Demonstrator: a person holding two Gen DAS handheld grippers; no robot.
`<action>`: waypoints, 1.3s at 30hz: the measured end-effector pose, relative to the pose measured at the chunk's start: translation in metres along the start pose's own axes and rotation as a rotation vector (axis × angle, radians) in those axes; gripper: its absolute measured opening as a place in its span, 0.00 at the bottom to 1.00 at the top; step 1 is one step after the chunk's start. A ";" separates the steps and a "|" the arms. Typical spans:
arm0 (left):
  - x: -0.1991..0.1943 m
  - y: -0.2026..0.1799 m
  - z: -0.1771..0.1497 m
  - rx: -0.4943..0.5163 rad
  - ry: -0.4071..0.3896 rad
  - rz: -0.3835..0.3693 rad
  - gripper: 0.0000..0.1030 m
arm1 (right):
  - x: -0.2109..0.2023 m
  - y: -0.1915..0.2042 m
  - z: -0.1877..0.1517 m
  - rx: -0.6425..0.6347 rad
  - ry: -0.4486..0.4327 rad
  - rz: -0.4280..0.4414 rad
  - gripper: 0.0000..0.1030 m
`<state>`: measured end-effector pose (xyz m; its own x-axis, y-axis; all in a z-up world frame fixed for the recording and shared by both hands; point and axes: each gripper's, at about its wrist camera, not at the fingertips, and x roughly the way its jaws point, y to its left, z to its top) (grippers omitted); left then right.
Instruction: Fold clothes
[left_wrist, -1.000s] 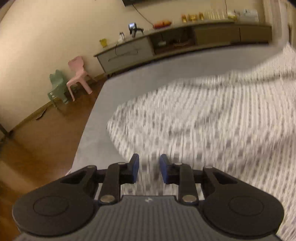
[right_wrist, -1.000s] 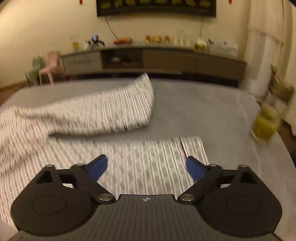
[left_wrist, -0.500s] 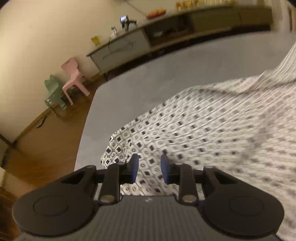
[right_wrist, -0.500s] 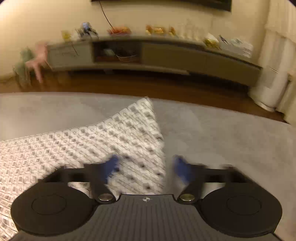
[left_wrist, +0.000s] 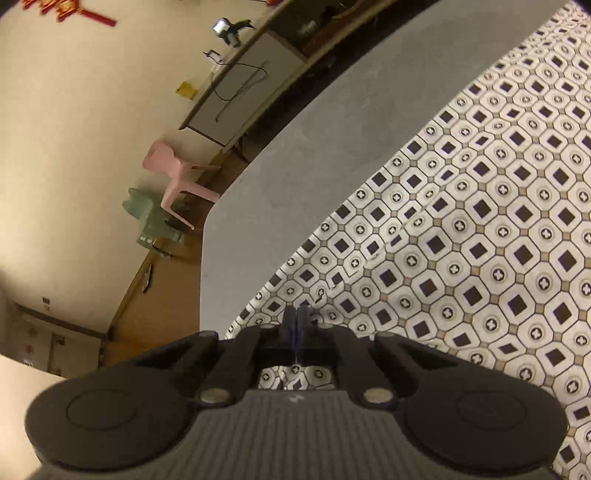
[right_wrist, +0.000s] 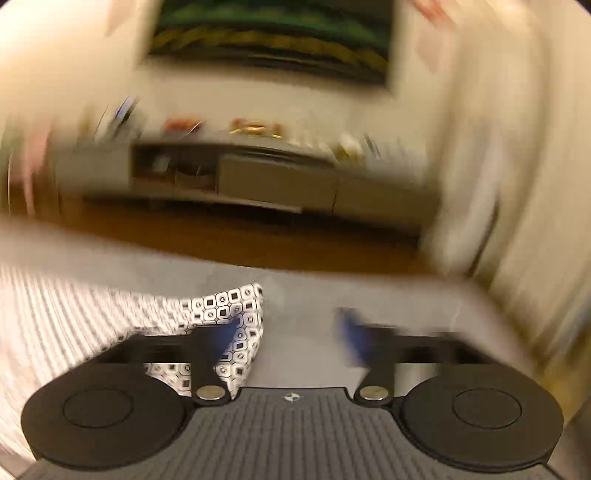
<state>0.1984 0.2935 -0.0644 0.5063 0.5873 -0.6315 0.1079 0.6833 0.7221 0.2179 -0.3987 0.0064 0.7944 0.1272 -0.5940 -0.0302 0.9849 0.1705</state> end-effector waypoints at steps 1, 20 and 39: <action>-0.003 0.005 -0.002 -0.017 -0.009 -0.010 0.07 | -0.001 -0.006 0.000 0.026 -0.006 -0.003 0.87; -0.264 0.013 -0.084 -0.496 -0.516 -0.466 0.33 | -0.043 0.122 -0.039 -0.157 -0.023 0.334 0.80; -0.221 -0.024 -0.092 -0.500 -0.421 -0.456 0.35 | 0.047 0.030 -0.023 0.123 0.096 0.151 0.58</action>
<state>0.0054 0.1872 0.0318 0.7960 0.0581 -0.6025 0.0358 0.9891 0.1427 0.2406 -0.3603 -0.0350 0.7249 0.2885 -0.6256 -0.0655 0.9329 0.3542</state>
